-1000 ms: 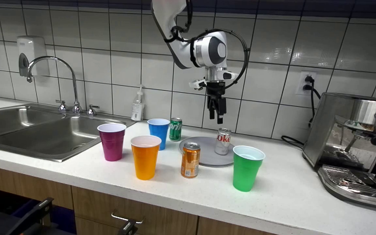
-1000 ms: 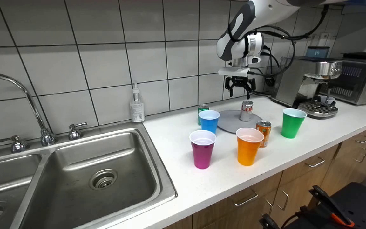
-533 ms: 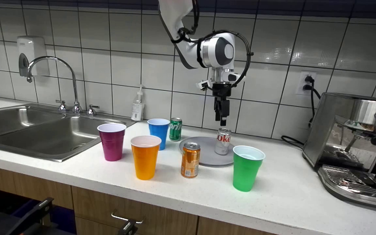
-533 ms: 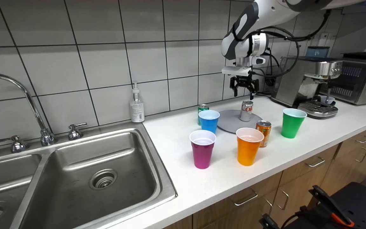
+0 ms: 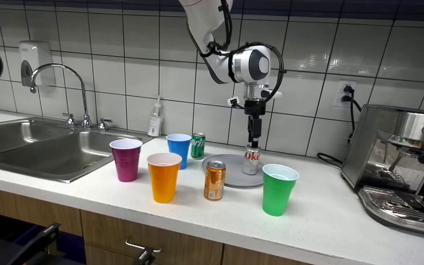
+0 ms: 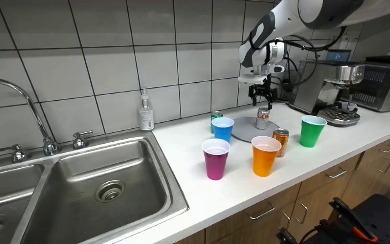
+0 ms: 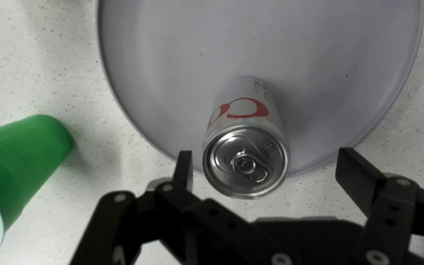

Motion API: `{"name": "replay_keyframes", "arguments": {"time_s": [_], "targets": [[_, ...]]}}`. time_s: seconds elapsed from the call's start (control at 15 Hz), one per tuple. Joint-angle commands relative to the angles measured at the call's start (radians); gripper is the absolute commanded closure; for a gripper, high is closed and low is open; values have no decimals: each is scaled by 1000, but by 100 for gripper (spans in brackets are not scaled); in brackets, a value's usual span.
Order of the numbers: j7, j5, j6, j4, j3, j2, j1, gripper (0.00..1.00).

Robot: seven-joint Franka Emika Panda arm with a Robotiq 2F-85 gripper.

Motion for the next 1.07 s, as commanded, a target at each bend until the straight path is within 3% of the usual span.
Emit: {"name": "replay_keyframes", "arguments": {"time_s": [0.0,0.27,0.33,0.4,0.53,0.73,0.8,1.0], "targets": [[53,11,-63,99,15,61,-23,0],[79,7,-78,130,16,91,-25,0],[82,8,-78,135,17,94,-26,6],[81,9,-73,137,19,97,-28,26],[85,8,-73,146,19,101,-29,32],[88,5,-73,158,17,107,-30,56],[88,5,-73,160,17,108,-30,61],[85,7,-74,160,20,104,-33,61]]}}
